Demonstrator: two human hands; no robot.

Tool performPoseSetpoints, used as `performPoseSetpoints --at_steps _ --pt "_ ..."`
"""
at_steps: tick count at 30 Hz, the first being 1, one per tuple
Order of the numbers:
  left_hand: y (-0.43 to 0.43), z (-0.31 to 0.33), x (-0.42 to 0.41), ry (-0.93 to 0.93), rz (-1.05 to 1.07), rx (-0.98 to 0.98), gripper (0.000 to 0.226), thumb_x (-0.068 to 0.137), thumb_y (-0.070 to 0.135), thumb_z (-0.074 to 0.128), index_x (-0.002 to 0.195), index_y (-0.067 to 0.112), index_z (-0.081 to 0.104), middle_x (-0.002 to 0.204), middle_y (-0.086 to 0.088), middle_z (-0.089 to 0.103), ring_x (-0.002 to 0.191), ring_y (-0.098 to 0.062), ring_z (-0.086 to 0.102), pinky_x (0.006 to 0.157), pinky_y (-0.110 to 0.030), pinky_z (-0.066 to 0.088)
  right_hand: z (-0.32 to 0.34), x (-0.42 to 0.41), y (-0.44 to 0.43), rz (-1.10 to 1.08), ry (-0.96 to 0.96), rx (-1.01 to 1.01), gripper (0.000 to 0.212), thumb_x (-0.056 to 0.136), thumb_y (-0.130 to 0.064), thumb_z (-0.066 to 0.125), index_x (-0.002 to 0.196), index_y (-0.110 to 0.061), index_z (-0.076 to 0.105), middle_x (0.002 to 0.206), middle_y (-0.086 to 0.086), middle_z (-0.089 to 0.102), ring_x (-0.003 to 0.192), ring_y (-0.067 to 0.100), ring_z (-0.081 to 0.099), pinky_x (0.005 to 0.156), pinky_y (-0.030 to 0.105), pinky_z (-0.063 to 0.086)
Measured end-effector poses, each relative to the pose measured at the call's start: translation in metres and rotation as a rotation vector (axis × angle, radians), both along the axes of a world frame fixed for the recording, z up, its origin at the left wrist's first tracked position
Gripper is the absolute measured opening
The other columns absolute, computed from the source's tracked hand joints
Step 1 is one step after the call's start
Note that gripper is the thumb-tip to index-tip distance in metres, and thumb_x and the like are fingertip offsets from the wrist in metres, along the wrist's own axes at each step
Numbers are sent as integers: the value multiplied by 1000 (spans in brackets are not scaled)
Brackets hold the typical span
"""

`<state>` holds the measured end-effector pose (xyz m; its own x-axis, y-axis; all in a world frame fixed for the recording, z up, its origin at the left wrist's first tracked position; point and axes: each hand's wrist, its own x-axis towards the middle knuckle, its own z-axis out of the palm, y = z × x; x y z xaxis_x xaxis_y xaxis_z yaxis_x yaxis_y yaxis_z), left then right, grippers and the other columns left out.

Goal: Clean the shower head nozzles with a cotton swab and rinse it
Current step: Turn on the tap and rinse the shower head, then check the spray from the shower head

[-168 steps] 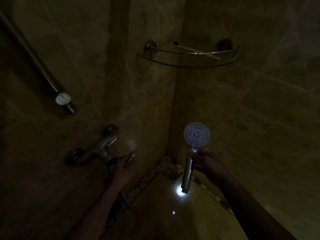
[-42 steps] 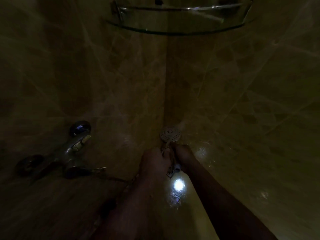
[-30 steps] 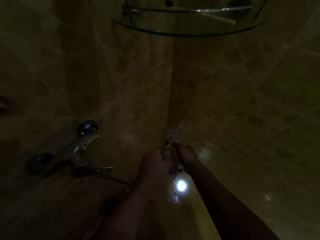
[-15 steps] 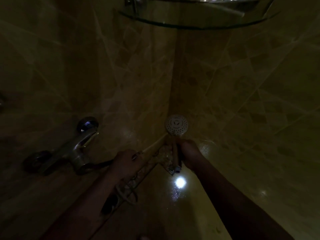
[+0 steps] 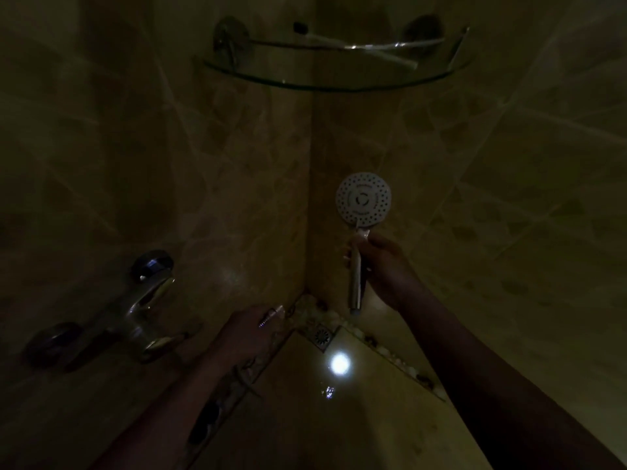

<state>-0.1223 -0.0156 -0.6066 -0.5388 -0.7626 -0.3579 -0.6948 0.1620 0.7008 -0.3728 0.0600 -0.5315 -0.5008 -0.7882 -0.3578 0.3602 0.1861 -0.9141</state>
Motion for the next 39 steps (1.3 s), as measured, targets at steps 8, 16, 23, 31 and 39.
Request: performPoseSetpoints --at_steps 8,16,23,31,39 --pt "59 47 -50 165 -119 13 32 97 42 51 69 27 54 63 9 57 63 -4 54 66 -33 46 81 -34 44 -24 83 -169 15 99 -21 56 98 -14 69 85 -2 74 94 22 68 103 53 46" --pt "114 108 -101 426 -125 123 23 98 34 54 87 14 55 62 3 55 56 -9 53 56 -28 42 158 -70 105 -85 142 -303 18 94 -15 64 108 -5 61 88 5 72 93 30 71 88 47 54" --pt "168 164 -150 553 -192 59 18 94 33 58 84 18 54 68 -2 56 62 -14 55 56 -28 46 206 -106 164 -54 188 -397 9 99 -9 53 96 -15 59 78 -6 70 95 22 70 73 27 58" --pt "237 207 -203 574 -271 19 20 89 48 56 87 29 60 70 3 65 67 -13 63 64 -39 51 254 -145 233 -45 267 -425 12 100 -15 53 107 -7 60 92 4 69 87 13 71 93 42 51" --pt "304 227 -256 555 -305 108 7 96 34 56 92 33 61 79 5 69 69 -7 66 67 -31 56 274 -171 290 -63 314 -449 11 100 -12 53 103 -10 63 86 0 74 93 19 70 104 57 44"
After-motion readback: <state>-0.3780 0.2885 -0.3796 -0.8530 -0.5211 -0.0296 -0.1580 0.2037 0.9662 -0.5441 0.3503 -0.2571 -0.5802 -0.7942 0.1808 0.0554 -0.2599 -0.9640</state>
